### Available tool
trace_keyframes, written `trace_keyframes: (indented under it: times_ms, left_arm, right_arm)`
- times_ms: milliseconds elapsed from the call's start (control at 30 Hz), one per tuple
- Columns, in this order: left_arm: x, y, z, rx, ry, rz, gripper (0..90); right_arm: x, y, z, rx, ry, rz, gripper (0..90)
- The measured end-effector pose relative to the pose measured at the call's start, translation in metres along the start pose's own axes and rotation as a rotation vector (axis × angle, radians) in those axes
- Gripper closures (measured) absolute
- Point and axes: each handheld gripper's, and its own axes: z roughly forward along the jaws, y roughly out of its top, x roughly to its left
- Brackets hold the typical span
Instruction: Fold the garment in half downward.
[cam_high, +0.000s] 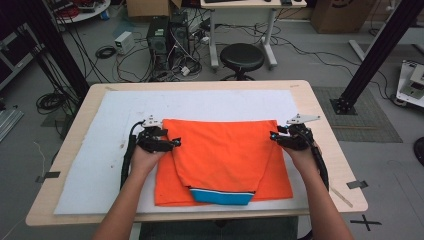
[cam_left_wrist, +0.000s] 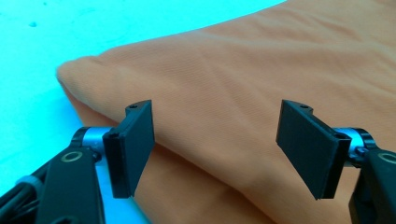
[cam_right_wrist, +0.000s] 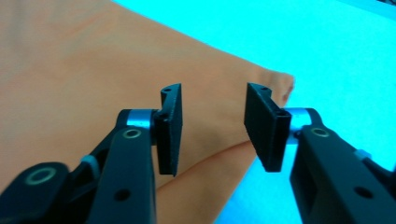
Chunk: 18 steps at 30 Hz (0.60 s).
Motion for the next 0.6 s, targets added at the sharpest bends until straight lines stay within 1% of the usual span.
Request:
trace_keyframes:
  times_ms: [33, 67, 100, 167, 200, 267, 300, 367, 400, 433, 500, 533, 567, 600]
  left_arm:
    - [0.002, 0.002, 0.001, -0.011, 0.014, -0.003, 27.9]
    - [0.002, 0.002, 0.001, -0.011, 0.014, -0.003, 27.9]
    - [0.009, 0.005, 0.004, 0.001, 0.036, -0.011, 28.0]
    - [0.016, 0.008, 0.008, 0.018, 0.047, -0.024, 27.9]
    - [0.019, 0.008, 0.009, 0.01, 0.061, -0.031, 27.8]
    - [0.025, 0.007, 0.01, -0.01, 0.075, -0.058, 27.7]
    - [0.028, 0.006, 0.011, -0.004, 0.085, -0.061, 27.7]
    - [0.032, 0.003, 0.014, 0.009, 0.089, -0.079, 27.5]
    - [0.032, 0.003, 0.014, 0.009, 0.089, -0.079, 26.9]
    - [0.035, 0.002, 0.016, 0.008, 0.09, -0.094, 26.0]
    - [0.036, 0.001, 0.018, 0.007, 0.092, -0.099, 25.8]
    - [0.037, 0.003, 0.02, 0.03, 0.102, -0.098, 24.8]
    - [0.038, 0.005, 0.021, 0.051, 0.113, -0.088, 23.1]
    - [0.038, 0.005, 0.021, 0.051, 0.113, -0.088, 22.3]
  right_arm:
    - [-0.002, 0.0, 0.002, 0.004, -0.008, 0.007, 59.3]
    - [-0.002, 0.0, 0.002, 0.004, -0.008, 0.007, 59.3]
    - [-0.008, 0.002, 0.007, 0.003, -0.024, 0.018, 59.2]
    - [-0.014, 0.003, 0.012, 0.014, -0.041, 0.042, 54.7]
    - [-0.017, 0.004, 0.015, 0.021, -0.046, 0.061, 53.3]
    - [-0.023, 0.005, 0.02, 0.027, -0.06, 0.07, 51.4]
    - [-0.026, 0.005, 0.022, 0.028, -0.06, 0.08, 49.5]
    - [-0.031, 0.005, 0.027, 0.042, -0.064, 0.101, 47.2]
    - [-0.031, 0.005, 0.027, 0.042, -0.064, 0.101, 47.2]
    - [-0.036, 0.006, 0.031, 0.054, -0.065, 0.12, 43.7]
    - [-0.037, 0.006, 0.034, 0.06, -0.066, 0.127, 43.1]
    - [-0.039, 0.008, 0.039, 0.078, -0.073, 0.125, 40.4]
    - [-0.04, 0.008, 0.042, 0.084, -0.075, 0.126, 39.1]
    - [-0.04, 0.008, 0.042, 0.084, -0.075, 0.126, 39.1]
